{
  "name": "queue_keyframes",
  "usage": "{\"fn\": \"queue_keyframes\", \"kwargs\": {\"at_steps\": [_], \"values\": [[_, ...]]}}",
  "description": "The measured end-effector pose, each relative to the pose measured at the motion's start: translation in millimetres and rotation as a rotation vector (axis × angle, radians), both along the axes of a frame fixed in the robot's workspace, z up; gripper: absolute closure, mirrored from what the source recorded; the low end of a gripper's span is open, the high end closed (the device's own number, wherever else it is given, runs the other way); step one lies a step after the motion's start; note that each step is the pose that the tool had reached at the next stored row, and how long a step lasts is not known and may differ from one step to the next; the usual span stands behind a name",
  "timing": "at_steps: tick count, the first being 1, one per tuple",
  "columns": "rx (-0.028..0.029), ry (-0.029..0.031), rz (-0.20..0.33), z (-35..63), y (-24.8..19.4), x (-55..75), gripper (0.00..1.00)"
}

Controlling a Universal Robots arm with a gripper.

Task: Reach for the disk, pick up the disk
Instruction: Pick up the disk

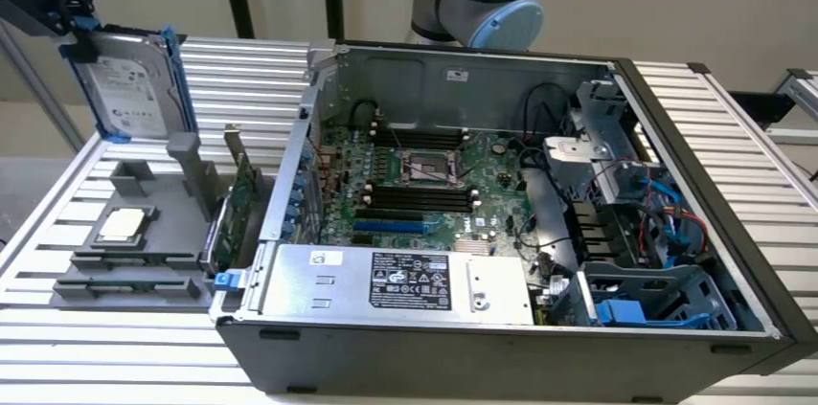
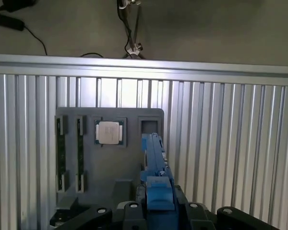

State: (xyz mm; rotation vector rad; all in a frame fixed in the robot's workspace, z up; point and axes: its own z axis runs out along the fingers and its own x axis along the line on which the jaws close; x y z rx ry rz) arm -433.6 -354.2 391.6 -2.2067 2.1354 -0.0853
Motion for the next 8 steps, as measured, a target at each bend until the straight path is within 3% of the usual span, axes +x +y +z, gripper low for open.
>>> {"fn": "queue_keyframes", "kwargs": {"at_steps": [4,8], "values": [[0.0023,-0.0010,0.007,9.3,-1.3,5.0,0.67],[0.0108,-0.0009,0.015,18.8,-3.9,11.8,0.67]]}}
